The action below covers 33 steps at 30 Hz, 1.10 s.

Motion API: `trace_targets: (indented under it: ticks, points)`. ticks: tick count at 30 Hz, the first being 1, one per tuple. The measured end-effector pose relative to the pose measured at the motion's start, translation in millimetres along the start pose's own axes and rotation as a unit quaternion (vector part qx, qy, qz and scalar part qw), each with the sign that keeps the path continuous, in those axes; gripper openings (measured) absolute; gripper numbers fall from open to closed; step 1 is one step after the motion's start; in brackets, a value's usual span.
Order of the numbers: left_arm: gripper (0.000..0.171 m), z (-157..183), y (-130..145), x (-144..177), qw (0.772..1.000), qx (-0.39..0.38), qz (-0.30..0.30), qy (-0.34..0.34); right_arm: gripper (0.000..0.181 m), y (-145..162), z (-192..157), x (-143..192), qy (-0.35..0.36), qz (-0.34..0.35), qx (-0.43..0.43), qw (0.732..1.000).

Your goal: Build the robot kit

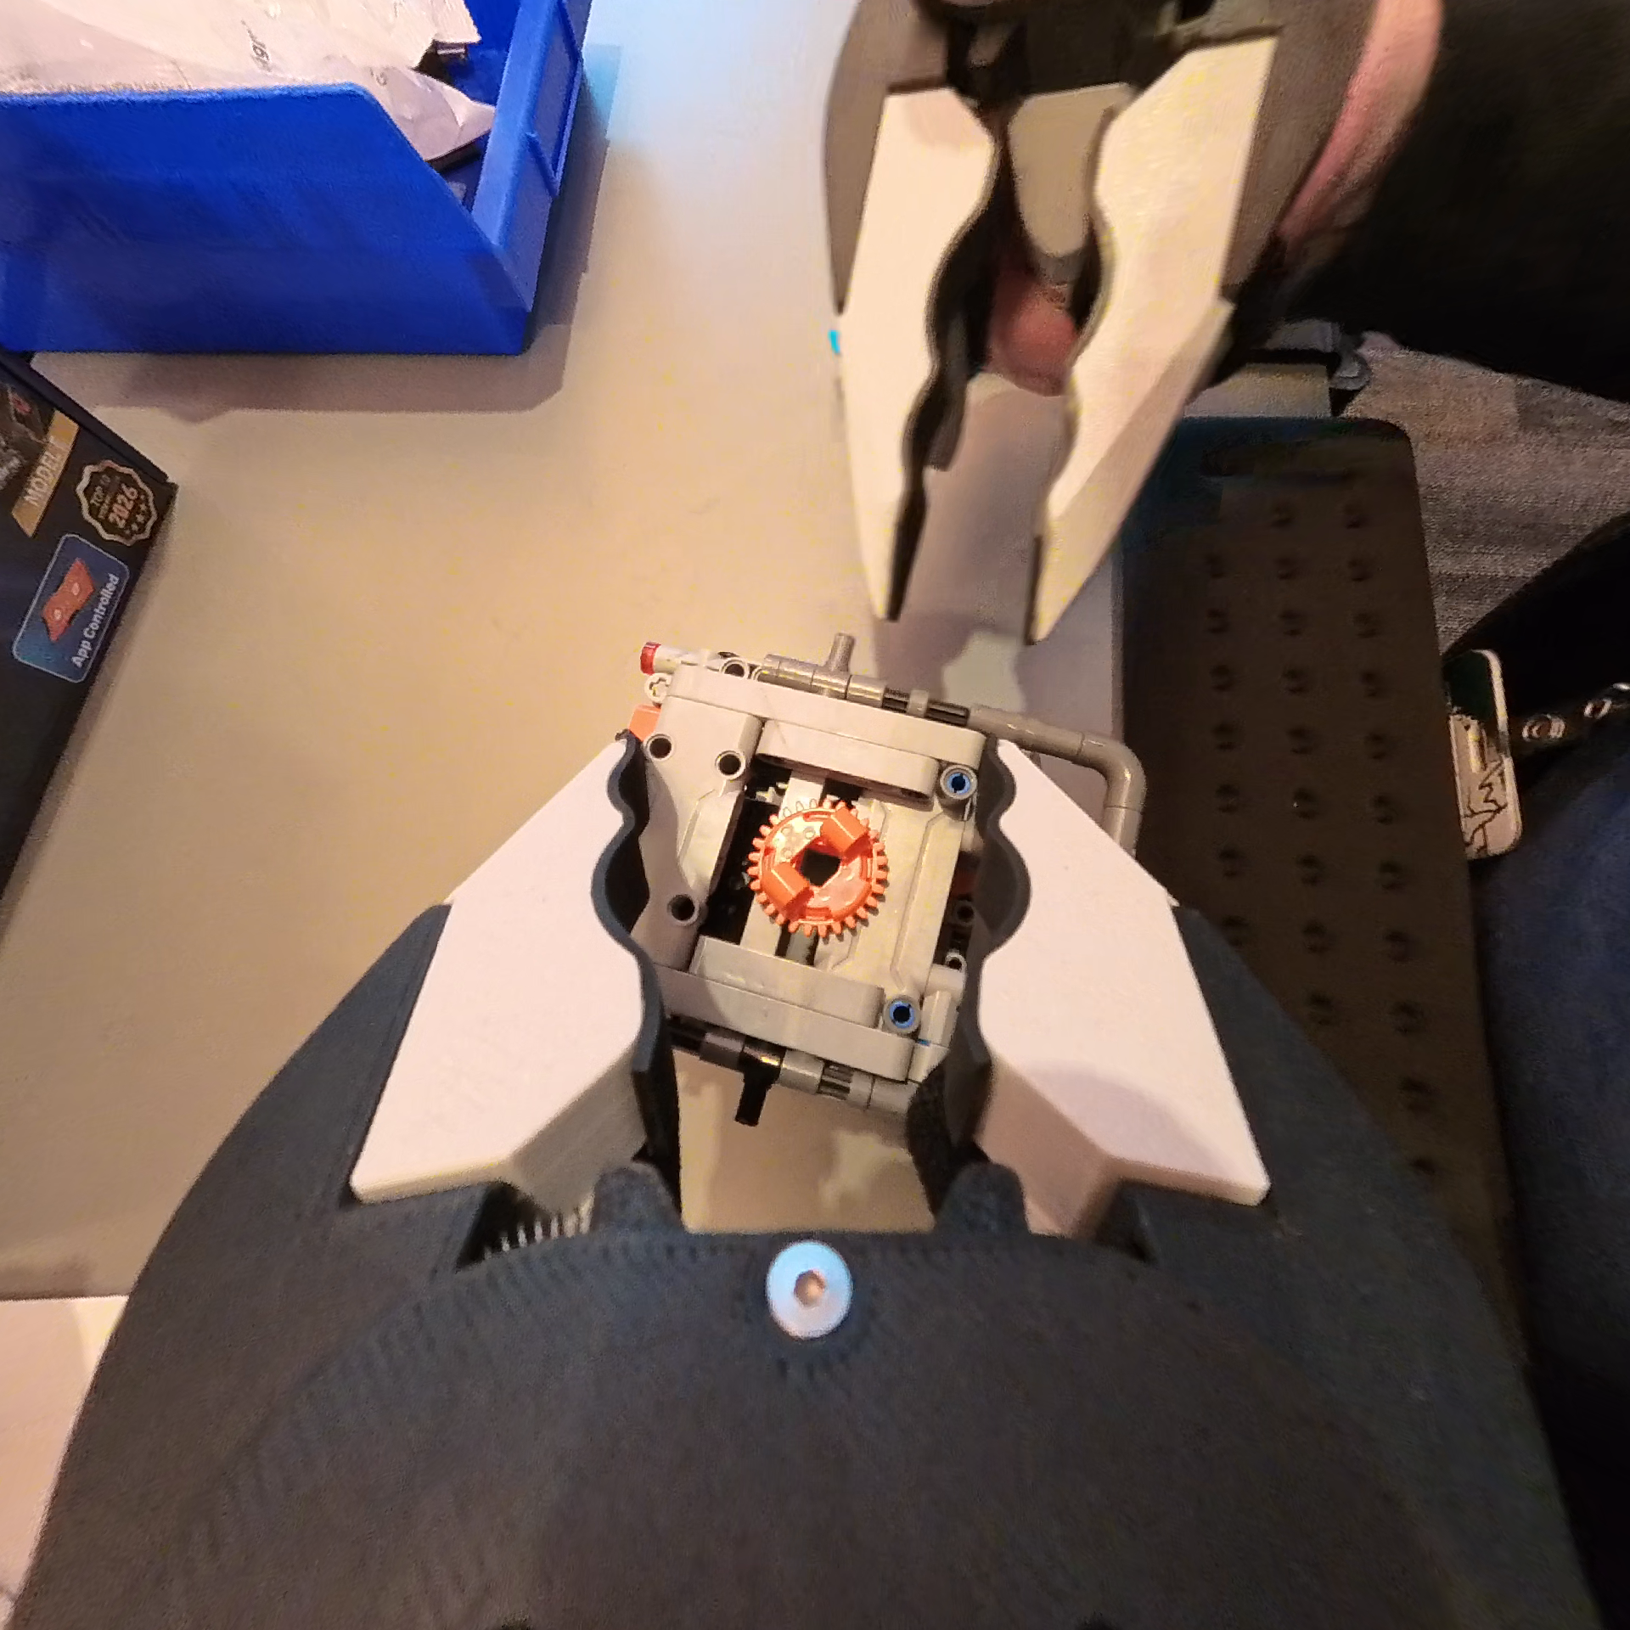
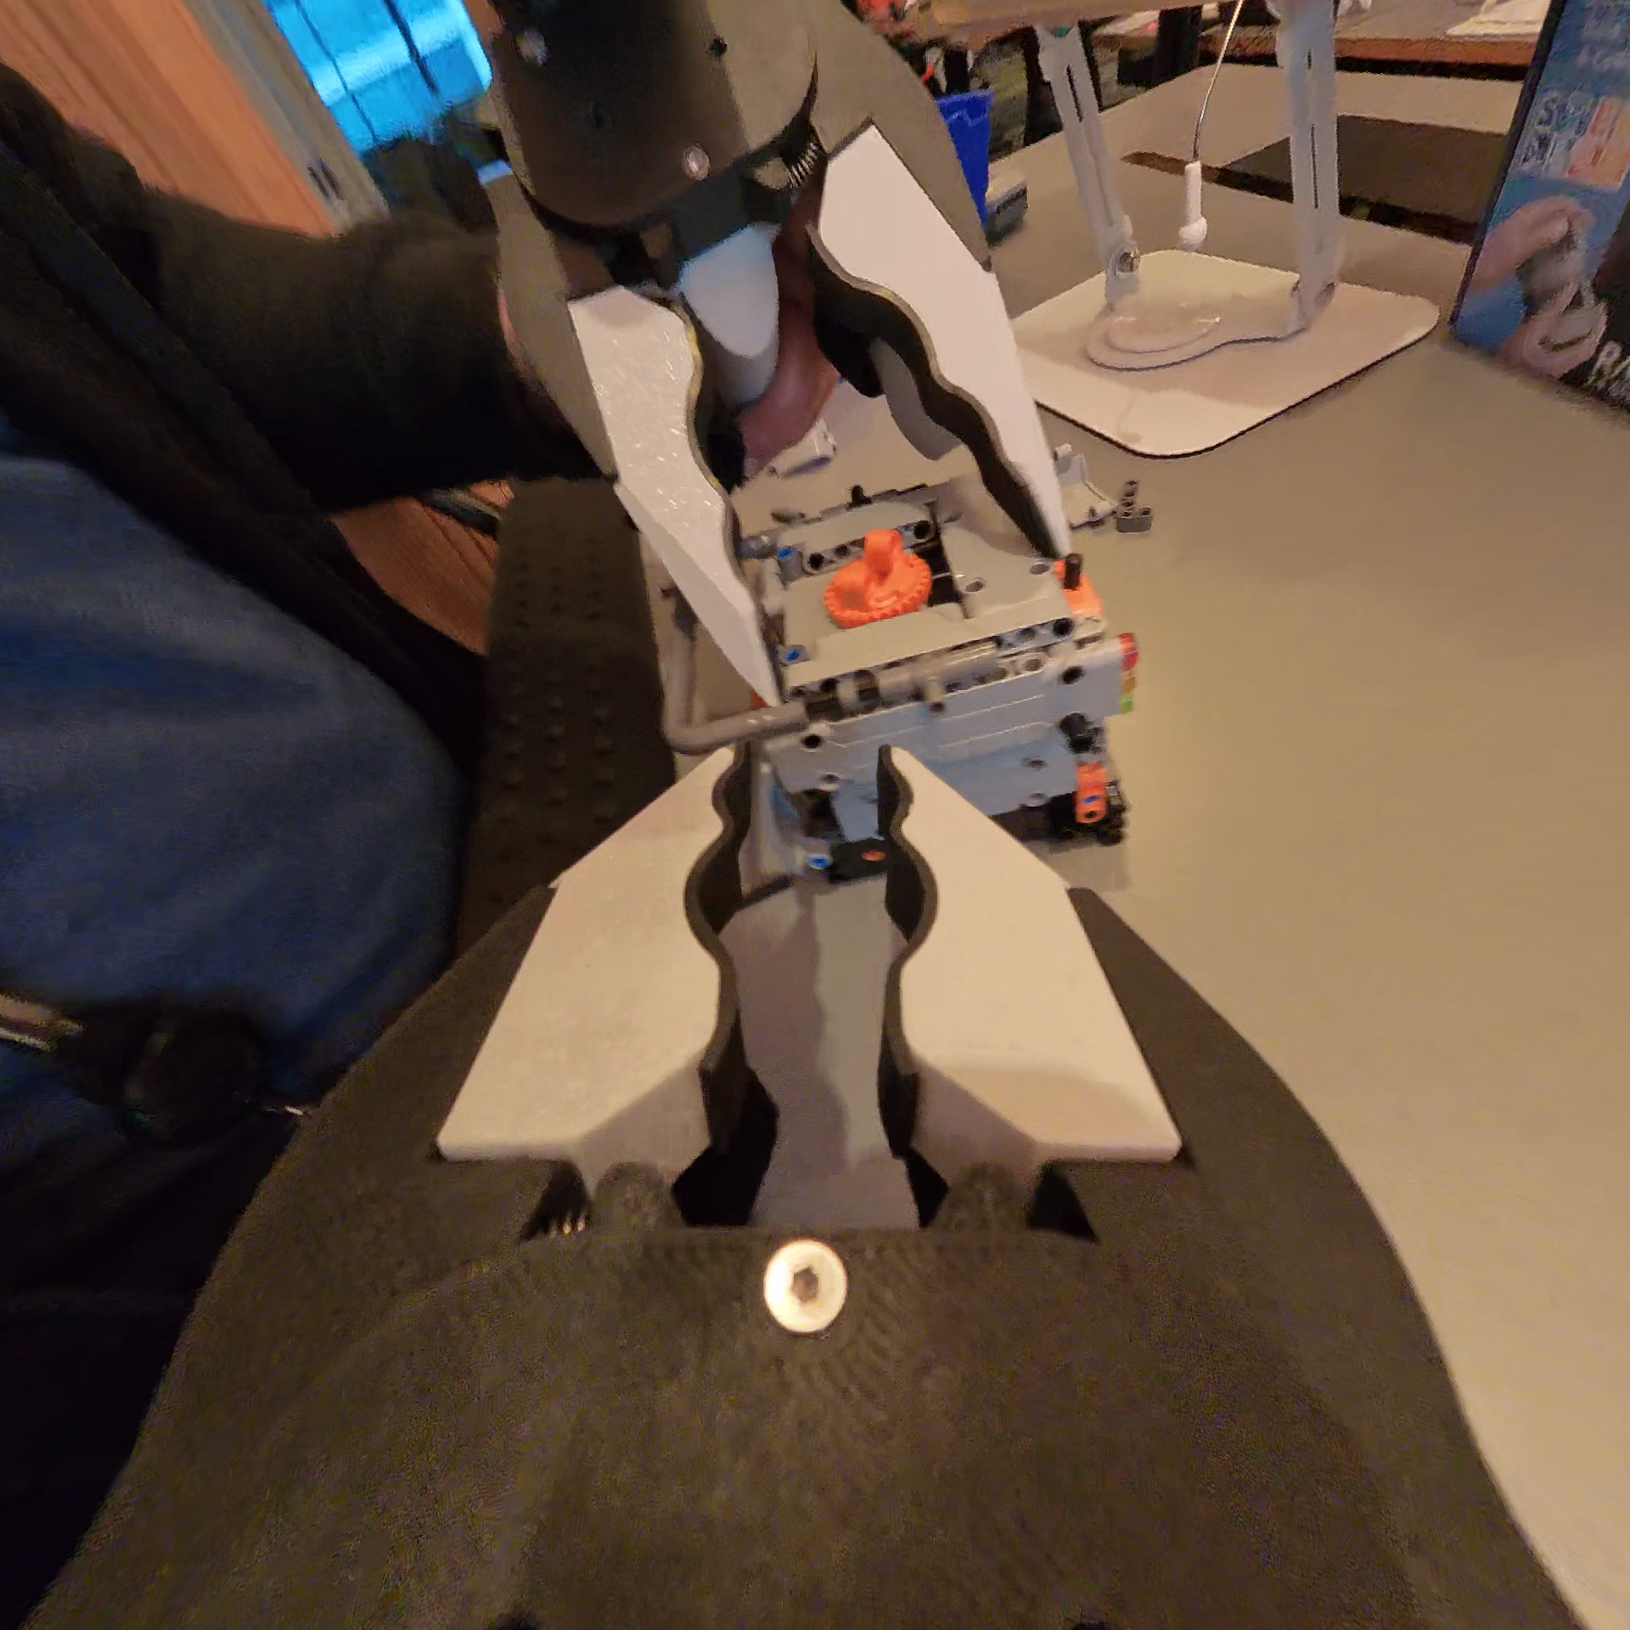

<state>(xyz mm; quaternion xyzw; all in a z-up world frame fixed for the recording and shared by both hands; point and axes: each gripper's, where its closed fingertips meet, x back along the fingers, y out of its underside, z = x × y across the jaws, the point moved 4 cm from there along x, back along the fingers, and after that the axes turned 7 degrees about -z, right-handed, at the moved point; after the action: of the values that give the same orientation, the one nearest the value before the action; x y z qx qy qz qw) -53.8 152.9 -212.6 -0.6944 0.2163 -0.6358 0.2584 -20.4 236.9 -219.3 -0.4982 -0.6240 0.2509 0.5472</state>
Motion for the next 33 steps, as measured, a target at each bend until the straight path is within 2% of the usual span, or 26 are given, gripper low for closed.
trace_targets:
  ticks: [4,9,13,16,21,24,28,33]
  points:
    - [0.074,0,0,0,1.000,0.003,-0.004,-0.003,0.028,5,-24,-4,0.007,0.013,-0.044,0.999]
    - [0.074,0,-1,0,1.000,0.003,-0.009,-0.003,0.037,7,-39,-16,0.055,0.022,-0.029,0.998]
    - [0.074,1,0,1,1.000,-0.002,-0.007,0.001,0.031,1,-19,-3,0.092,0.073,-0.048,0.992]
    - [0.074,1,2,2,1.000,-0.007,-0.003,0.007,0.029,0,-2,0,0.110,0.071,-0.028,0.991]
    - [0.074,1,2,2,1.000,-0.011,-0.003,0.010,0.023,-11,13,-8,0.085,0.071,-0.027,0.993]
    - [0.074,2,1,1,1.000,-0.011,-0.008,0.005,0.022,-10,17,-15,0.048,0.060,-0.089,0.993]
    - [0.074,5,0,0,1.000,-0.002,-0.008,-0.012,0.008,-8,21,-14,0.019,0.074,-0.170,0.983]
    - [0.074,5,1,0,1.000,0.009,0.005,-0.013,0.001,-6,22,-14,-0.007,0.105,-0.189,0.976]
